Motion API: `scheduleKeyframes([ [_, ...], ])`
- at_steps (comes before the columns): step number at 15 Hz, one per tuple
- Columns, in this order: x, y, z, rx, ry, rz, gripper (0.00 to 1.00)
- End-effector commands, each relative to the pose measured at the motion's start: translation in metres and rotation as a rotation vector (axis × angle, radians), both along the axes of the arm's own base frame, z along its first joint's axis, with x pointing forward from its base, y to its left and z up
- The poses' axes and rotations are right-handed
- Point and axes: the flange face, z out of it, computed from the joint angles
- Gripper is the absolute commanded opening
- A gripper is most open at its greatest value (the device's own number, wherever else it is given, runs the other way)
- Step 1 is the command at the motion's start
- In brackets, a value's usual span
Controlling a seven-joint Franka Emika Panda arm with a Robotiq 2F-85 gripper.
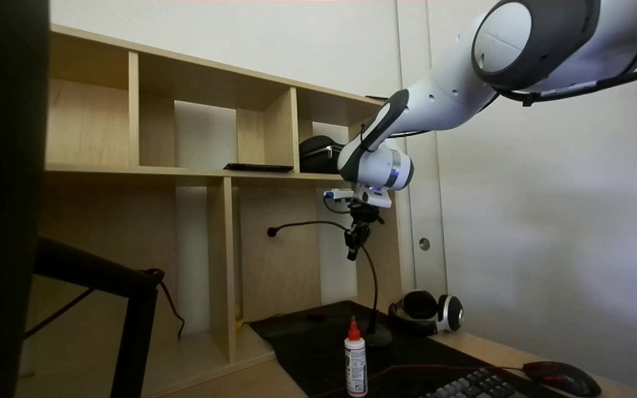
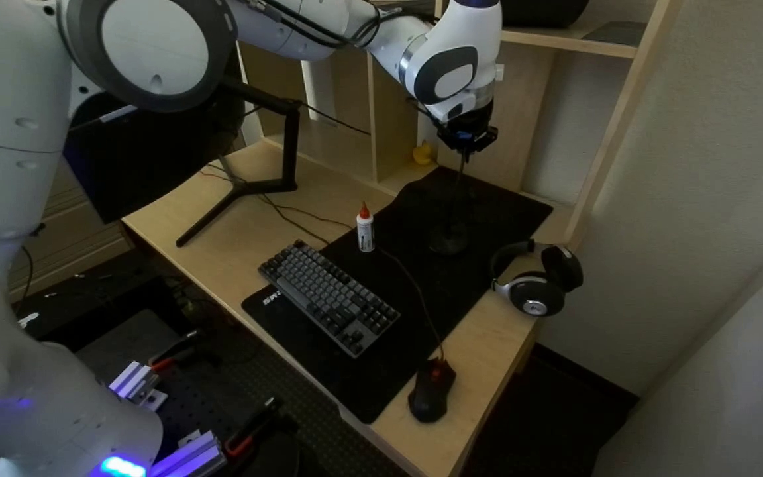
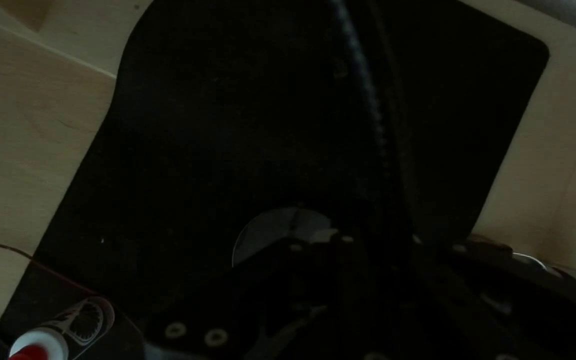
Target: Move the black desktop microphone to the right and the headphones to the left
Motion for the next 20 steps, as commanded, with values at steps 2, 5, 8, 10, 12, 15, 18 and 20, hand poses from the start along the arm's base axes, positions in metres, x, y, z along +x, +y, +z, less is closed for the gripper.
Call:
scheduleKeyframes([
  [2,-0.004,-0.007,0.002,-0.024,-0.017,-0.078,0.01],
  [5,0.004,-0.004,-0.011,-0.066,-0.047,-0.115,0.01],
  [8,0.012,0.009,-0.031,-0.119,-0.063,-0.118,0.01],
  [10,0.015,0.021,-0.047,-0.137,-0.087,-0.096,0.01],
  [12,0.016,0.028,-0.062,-0.147,-0.122,-0.085,0.01],
  [15,0.013,0.03,-0.076,-0.185,-0.198,-0.082,0.01],
  [18,0.007,0.026,-0.074,-0.225,-0.266,-0.101,0.01],
  [20,-0.001,0.027,-0.065,-0.234,-0.268,-0.089,0.29],
])
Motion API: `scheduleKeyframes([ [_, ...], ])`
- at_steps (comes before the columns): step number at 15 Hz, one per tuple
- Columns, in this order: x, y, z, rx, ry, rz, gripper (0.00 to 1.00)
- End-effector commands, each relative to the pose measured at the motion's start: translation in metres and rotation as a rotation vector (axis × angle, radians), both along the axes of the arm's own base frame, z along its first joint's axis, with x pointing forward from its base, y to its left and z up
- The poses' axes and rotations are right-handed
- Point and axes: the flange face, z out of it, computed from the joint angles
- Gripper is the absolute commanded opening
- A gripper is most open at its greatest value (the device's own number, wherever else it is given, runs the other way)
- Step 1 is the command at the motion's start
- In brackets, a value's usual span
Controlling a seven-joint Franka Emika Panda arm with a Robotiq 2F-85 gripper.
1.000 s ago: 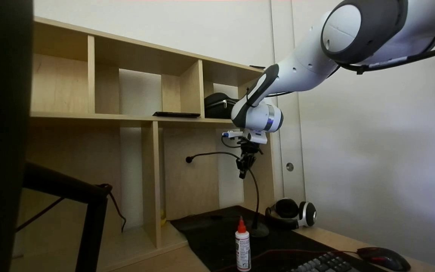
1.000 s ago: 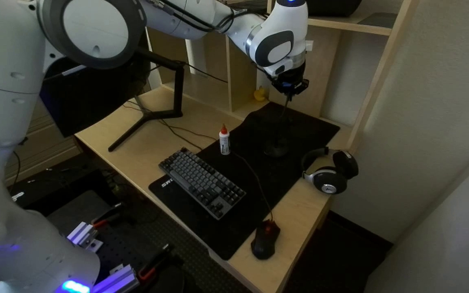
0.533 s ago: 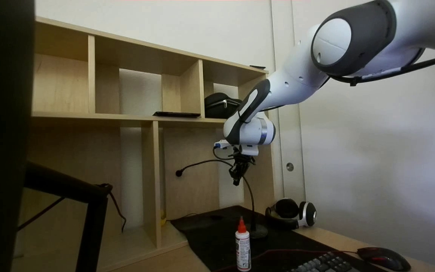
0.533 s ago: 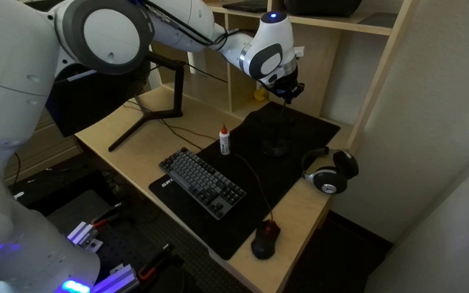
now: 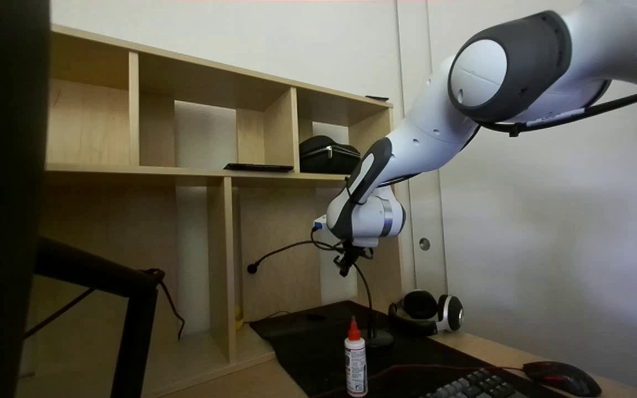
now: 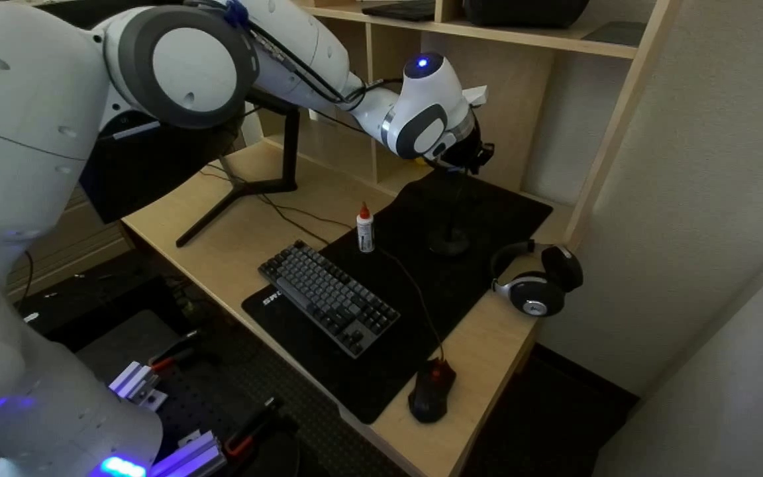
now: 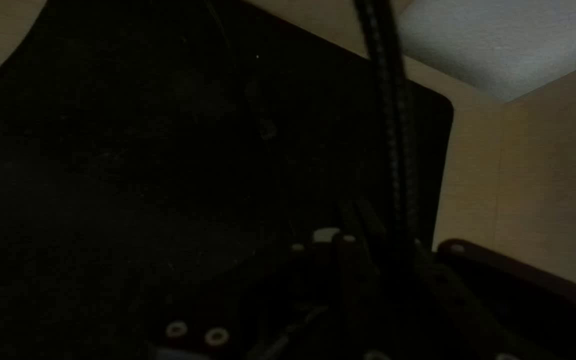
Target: Move the black desktop microphone to the right and the headphones to the left
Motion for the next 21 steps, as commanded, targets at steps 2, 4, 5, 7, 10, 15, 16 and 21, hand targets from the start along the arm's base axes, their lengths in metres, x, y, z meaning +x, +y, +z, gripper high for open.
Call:
scheduleKeyframes([
  [2,-0.029,0.002,0.027,-0.042,0.032,0.056,0.33],
  [4,-0.045,0.005,0.045,-0.049,0.081,0.089,0.47],
  [5,-0.053,0.006,0.058,-0.056,0.09,0.104,0.55],
  [7,-0.07,0.007,0.081,-0.06,0.119,0.125,0.69],
  [10,-0.094,0.014,0.108,-0.009,0.211,0.199,0.88],
  [15,-0.133,-0.009,0.123,0.008,0.352,0.14,1.0],
  [16,-0.137,-0.019,0.117,0.017,0.384,0.12,1.0],
  [21,-0.147,-0.064,0.078,0.058,0.411,0.031,1.0],
])
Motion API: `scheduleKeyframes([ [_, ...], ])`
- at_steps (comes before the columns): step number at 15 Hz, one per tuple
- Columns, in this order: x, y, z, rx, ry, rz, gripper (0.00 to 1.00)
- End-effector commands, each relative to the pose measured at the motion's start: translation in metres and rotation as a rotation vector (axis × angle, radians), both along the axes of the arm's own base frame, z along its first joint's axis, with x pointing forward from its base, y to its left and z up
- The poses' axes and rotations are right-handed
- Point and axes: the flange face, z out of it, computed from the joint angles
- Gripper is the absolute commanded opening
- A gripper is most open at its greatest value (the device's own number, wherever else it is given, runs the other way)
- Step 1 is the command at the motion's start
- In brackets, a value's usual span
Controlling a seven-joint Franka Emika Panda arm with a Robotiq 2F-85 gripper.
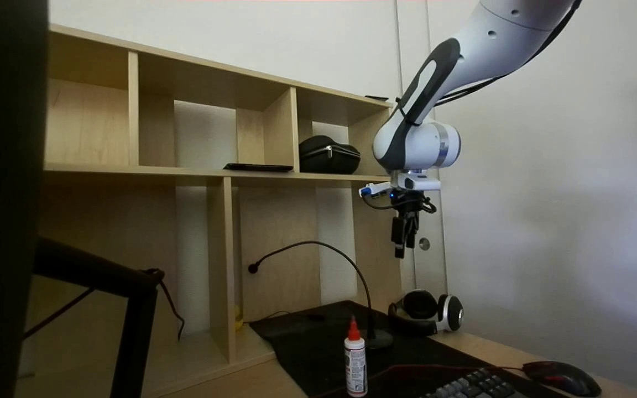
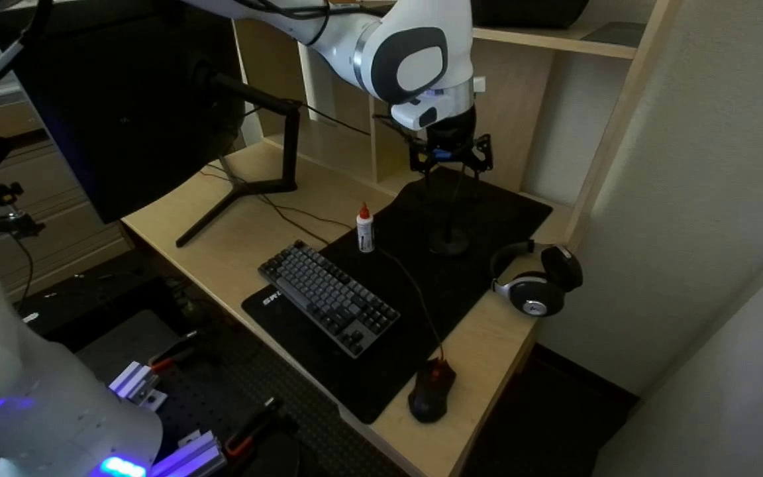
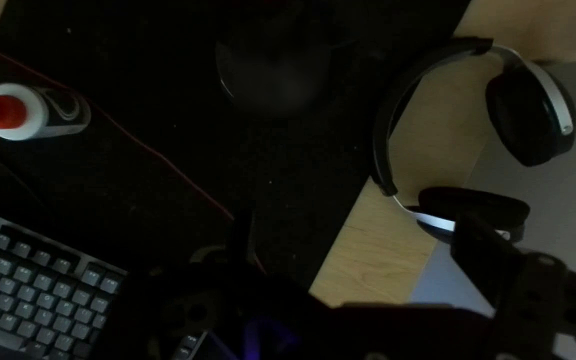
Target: Move the black desktop microphone to the right and the headphones to the left
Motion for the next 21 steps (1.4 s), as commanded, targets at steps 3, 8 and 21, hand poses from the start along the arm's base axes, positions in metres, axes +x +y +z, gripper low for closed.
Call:
scheduleKeyframes([
  [3,-0.003,-0.015,-0.014,0.005,0.014,-0.026,1.0],
  [8,0.015,-0.03,-0.063,-0.028,0.034,-0.073,1.0],
  [21,0.034,-0.057,-0.121,-0.062,0.068,-0.105,1.0],
])
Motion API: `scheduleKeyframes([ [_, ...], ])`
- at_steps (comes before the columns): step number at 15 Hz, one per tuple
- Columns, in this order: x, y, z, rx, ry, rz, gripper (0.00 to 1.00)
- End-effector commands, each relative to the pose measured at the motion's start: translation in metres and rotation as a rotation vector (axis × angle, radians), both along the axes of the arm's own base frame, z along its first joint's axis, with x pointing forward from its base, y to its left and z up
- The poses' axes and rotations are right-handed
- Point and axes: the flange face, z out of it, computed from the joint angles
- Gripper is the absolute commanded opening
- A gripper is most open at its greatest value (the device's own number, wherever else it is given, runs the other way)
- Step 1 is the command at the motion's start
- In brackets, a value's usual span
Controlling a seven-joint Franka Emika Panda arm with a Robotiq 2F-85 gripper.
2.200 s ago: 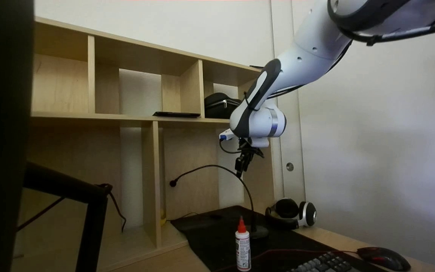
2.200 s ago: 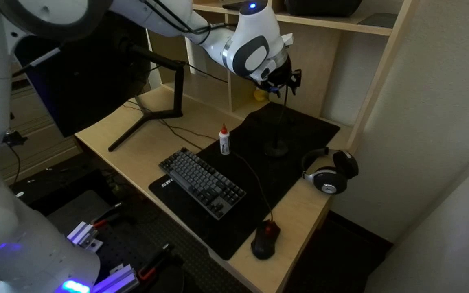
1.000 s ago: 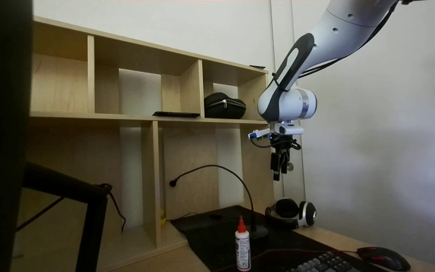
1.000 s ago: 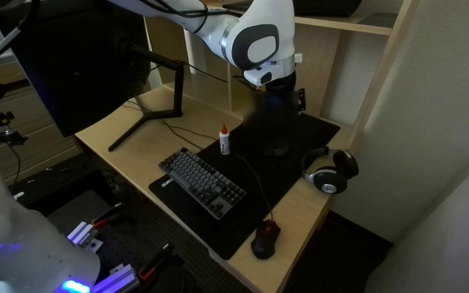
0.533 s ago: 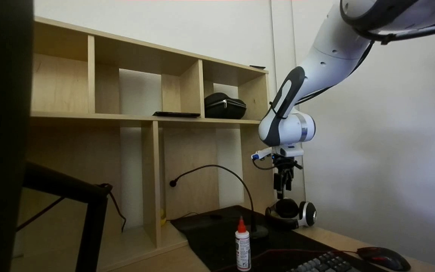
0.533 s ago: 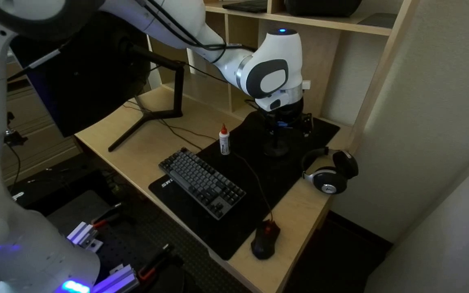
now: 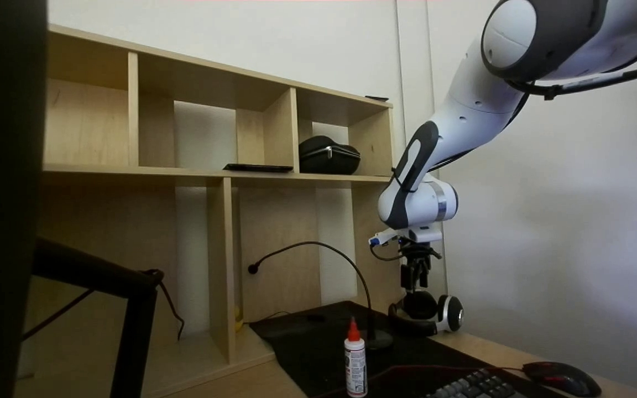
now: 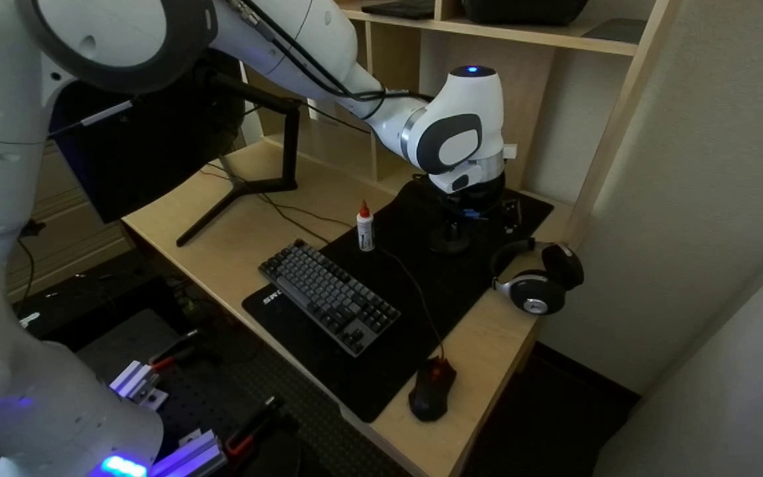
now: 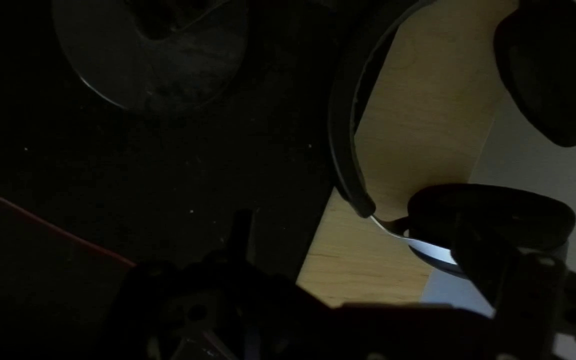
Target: Move the black desktop microphone to the right and the headphones to the left
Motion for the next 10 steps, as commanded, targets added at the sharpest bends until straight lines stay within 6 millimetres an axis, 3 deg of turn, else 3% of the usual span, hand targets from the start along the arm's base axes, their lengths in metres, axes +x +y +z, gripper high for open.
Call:
scheduleKeyframes([
  [1,0.001,0.001,-0.009,-0.031,0.022,0.027,1.0],
  [10,0.019,-0.007,-0.059,-0.063,-0.021,0.081,1.0],
])
